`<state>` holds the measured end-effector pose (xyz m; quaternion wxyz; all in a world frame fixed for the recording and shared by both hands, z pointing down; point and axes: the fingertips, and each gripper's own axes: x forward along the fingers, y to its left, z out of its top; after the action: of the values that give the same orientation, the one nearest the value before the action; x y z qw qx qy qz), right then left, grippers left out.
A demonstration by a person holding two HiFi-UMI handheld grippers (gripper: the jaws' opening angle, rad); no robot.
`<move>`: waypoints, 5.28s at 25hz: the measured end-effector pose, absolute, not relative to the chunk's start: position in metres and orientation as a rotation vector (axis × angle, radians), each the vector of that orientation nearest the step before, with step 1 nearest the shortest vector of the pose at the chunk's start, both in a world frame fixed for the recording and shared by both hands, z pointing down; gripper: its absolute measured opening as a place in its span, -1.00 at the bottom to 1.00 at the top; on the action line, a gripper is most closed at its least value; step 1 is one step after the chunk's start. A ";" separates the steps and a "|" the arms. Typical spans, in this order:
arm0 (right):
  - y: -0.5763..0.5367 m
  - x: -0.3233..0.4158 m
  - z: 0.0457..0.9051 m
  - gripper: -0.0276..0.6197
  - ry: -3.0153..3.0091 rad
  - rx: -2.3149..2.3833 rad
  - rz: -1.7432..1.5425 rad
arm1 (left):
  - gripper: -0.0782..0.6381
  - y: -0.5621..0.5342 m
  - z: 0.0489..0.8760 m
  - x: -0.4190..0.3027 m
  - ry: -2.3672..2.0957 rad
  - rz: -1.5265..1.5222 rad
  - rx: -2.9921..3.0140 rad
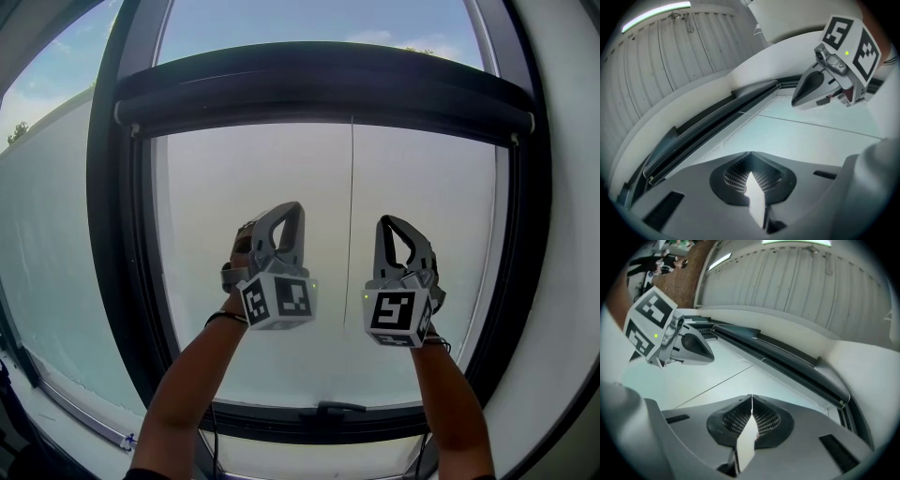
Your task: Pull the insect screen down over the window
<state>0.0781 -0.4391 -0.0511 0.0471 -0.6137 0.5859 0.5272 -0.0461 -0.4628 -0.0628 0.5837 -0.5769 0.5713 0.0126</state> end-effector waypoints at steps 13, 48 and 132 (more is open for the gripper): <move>-0.446 0.089 -0.083 -0.57 1.500 -2.041 2.178 | -0.37 -0.475 -0.094 -0.057 1.358 -0.294 -1.044; -0.489 0.118 -0.192 0.07 1.338 -2.480 2.625 | 0.43 -0.504 -0.186 -0.100 1.437 -0.707 -0.826; -0.472 0.121 0.065 0.10 2.183 -2.460 2.590 | 0.42 -0.484 0.077 -0.096 1.280 -1.125 -1.230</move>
<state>0.1213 -0.4720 0.0649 -0.4991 -0.5093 0.4518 0.5361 -0.0956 -0.4842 0.0770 0.4969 -0.5081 0.5284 -0.4646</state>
